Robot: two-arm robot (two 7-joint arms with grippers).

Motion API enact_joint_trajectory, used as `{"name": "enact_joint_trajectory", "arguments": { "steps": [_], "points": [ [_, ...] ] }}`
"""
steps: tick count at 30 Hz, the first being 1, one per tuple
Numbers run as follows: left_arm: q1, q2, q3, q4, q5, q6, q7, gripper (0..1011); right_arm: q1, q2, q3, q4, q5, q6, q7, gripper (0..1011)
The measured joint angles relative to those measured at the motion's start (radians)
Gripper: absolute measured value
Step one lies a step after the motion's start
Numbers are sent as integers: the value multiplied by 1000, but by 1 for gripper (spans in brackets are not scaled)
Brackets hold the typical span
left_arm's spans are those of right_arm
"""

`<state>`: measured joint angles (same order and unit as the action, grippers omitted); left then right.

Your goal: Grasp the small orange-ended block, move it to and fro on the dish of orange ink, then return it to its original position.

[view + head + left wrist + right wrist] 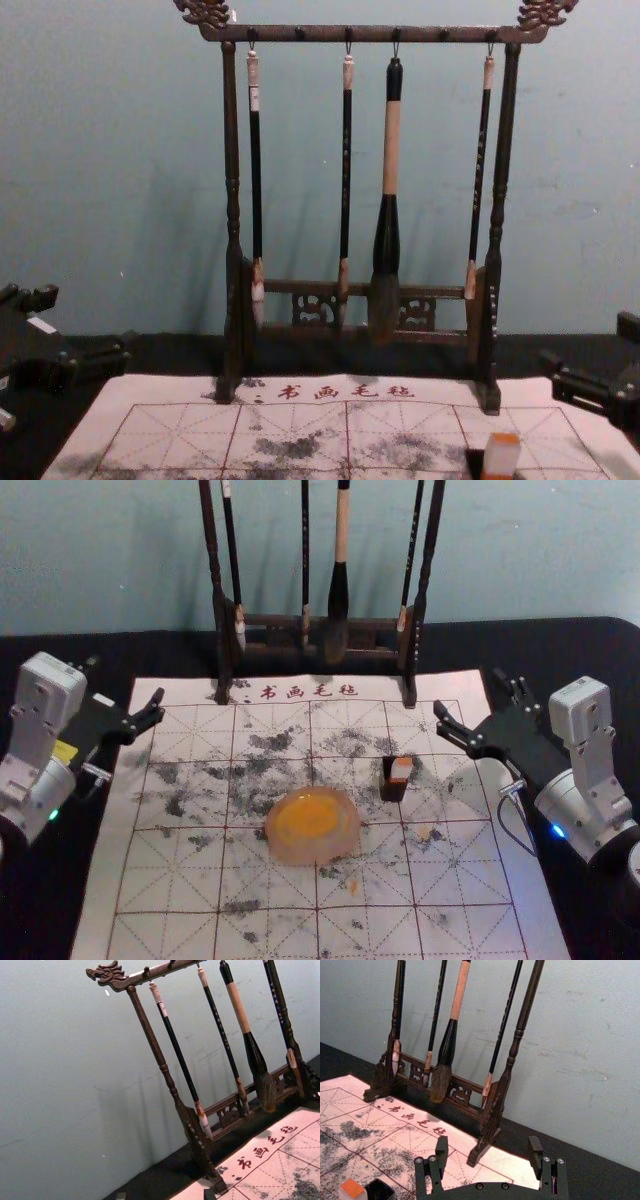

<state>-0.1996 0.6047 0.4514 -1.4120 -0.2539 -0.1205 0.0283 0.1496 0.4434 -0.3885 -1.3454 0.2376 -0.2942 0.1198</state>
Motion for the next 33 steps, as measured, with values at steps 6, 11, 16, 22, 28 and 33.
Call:
{"name": "enact_joint_trajectory", "arguments": {
  "steps": [6, 11, 16, 22, 28, 33],
  "points": [
    [0, 0, 0, 0, 0, 0, 0, 1001, 0, 0, 0, -1, 1, 1, 0, 1003],
    [0, 0, 0, 0, 0, 0, 0, 1001, 0, 0, 0, -1, 1, 1, 0, 1003],
    [0, 0, 0, 0, 0, 0, 0, 1001, 0, 0, 0, -1, 1, 1, 0, 1003],
    [0, 0, 0, 0, 0, 0, 0, 1001, 0, 0, 0, -1, 1, 1, 0, 1003],
    [0, 0, 0, 0, 0, 0, 0, 1001, 0, 0, 0, -1, 0, 1, 0, 1003],
    [0, 0, 0, 0, 0, 0, 0, 1001, 0, 0, 0, -1, 0, 1, 0, 1003]
  ]
}}
